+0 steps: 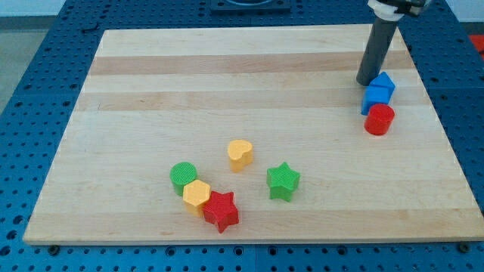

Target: Move your arm closer to the yellow hexagon

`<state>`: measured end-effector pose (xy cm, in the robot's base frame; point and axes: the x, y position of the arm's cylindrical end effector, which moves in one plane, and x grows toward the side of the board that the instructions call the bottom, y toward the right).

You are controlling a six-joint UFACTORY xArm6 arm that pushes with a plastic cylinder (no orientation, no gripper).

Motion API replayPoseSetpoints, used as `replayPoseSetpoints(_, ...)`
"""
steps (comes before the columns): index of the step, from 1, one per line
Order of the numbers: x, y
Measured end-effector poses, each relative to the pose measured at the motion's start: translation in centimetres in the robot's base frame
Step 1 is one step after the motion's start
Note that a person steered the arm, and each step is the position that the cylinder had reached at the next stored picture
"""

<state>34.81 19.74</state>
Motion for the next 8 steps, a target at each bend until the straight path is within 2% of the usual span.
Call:
replayPoseSetpoints(2,0.1,-3.9)
replayPoseSetpoints(3,1.8,-8.1)
replayPoseSetpoints(5,8.3,-19.9)
replayPoseSetpoints(7,14.2,-36.7)
replayPoseSetpoints(8,21.6,-41.3)
